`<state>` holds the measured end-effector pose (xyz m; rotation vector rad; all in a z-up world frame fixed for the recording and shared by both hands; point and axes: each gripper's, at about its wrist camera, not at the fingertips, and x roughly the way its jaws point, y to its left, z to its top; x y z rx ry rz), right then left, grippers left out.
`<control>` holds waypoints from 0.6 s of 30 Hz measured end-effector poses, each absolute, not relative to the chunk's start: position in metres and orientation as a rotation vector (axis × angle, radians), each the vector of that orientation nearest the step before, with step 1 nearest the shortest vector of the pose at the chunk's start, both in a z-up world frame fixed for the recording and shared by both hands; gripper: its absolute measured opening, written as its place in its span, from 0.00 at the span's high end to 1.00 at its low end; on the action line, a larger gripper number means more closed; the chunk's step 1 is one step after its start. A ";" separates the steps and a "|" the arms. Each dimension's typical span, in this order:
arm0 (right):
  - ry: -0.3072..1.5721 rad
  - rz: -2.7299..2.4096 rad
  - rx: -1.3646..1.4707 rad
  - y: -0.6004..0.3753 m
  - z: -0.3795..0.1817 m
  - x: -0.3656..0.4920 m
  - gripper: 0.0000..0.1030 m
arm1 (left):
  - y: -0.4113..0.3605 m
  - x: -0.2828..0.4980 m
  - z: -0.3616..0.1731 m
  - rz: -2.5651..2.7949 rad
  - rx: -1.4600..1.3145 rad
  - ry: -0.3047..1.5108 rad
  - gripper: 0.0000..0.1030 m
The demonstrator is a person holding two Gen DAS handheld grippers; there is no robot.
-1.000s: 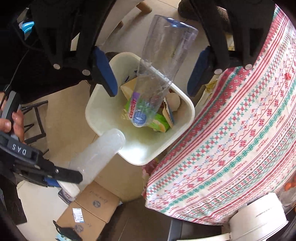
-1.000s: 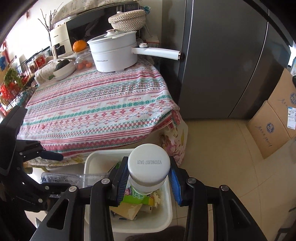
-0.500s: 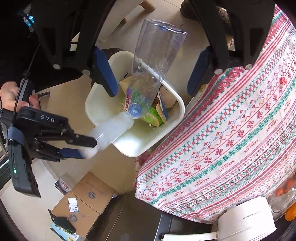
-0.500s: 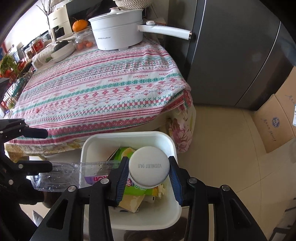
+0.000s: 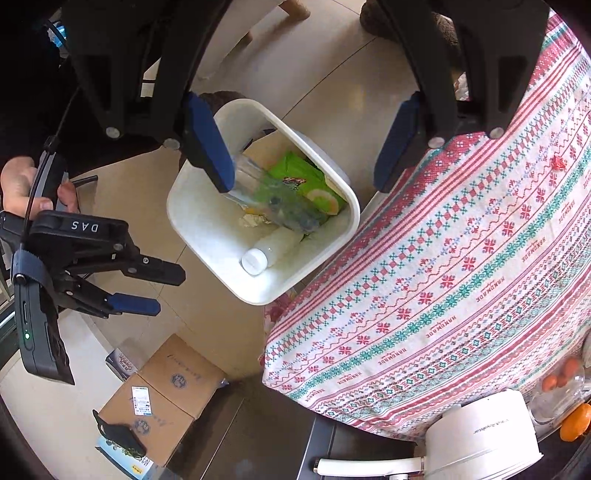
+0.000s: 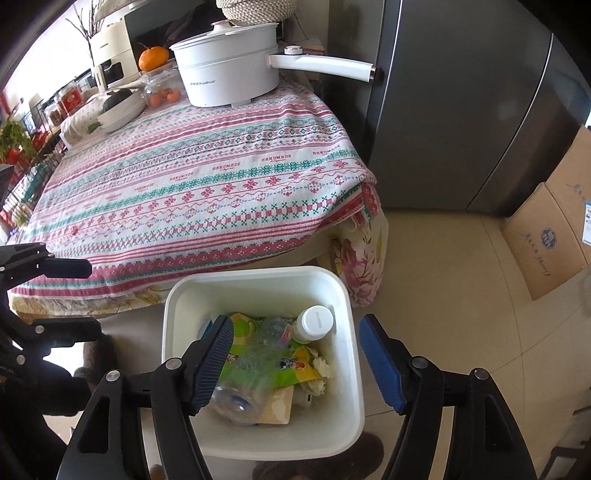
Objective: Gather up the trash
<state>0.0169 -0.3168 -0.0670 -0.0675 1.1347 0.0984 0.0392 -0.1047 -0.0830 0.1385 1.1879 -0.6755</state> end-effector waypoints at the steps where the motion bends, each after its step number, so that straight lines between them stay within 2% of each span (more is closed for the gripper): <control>1: 1.133 0.095 -0.067 -0.317 -0.066 0.017 0.29 | -0.105 0.039 -0.082 -0.669 0.138 1.186 0.24; 9: 1.092 0.075 -0.072 -0.314 -0.055 0.009 0.23 | -0.095 0.024 -0.065 -0.553 0.141 1.084 0.14; 13: 1.062 0.074 -0.065 -0.309 -0.046 -0.001 0.20 | -0.083 0.011 -0.056 -0.463 0.122 1.027 0.03; 18: 1.027 0.067 -0.063 -0.299 -0.036 -0.021 0.15 | -0.063 -0.003 -0.050 -0.345 0.102 1.003 0.01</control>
